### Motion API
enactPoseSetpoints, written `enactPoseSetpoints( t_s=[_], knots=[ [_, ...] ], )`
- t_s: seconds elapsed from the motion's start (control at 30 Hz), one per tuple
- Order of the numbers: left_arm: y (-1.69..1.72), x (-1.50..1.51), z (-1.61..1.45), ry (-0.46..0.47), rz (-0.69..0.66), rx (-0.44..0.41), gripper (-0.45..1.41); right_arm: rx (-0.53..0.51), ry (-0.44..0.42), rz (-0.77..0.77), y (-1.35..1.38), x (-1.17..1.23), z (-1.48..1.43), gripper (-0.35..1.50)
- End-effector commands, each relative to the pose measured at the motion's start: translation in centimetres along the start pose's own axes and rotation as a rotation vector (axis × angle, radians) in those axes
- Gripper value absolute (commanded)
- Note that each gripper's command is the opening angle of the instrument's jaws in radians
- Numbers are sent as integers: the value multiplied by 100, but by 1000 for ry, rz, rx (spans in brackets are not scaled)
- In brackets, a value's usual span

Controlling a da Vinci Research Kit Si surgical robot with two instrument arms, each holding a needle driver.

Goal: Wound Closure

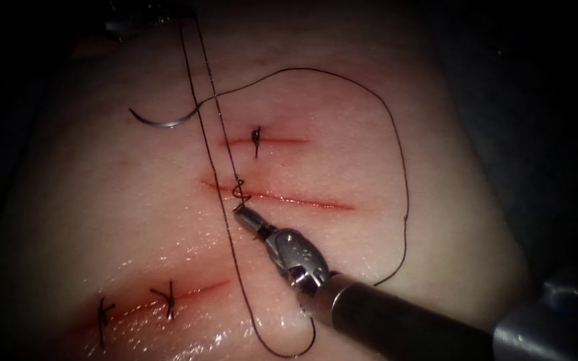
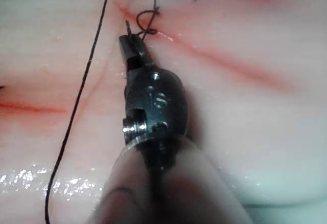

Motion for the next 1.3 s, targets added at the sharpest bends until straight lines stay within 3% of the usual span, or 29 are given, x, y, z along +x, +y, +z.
enactPoseSetpoints(
  t_s=[0.03, 0.43, 0.7, 1.03, 1.3],
  knots=[
    [-6, 2, 7, 3, 6, -1, -45, 2, 4, 4, -3, -2, 11, -35],
    [-4, 5, 9, 3, 7, 7, -45, 22, 35, 15, -10, 5, 16, -35],
    [-2, 14, 27, 44, -4, 62, -45, 32, 41, 11, -20, 0, 10, -35],
    [-6, 24, 55, 61, -26, 108, -45, 48, 30, -16, -32, -26, -9, -35],
    [-9, 20, 53, 65, -24, 108, -45, 60, 19, -35, -41, -43, -26, -35]
  ],
)
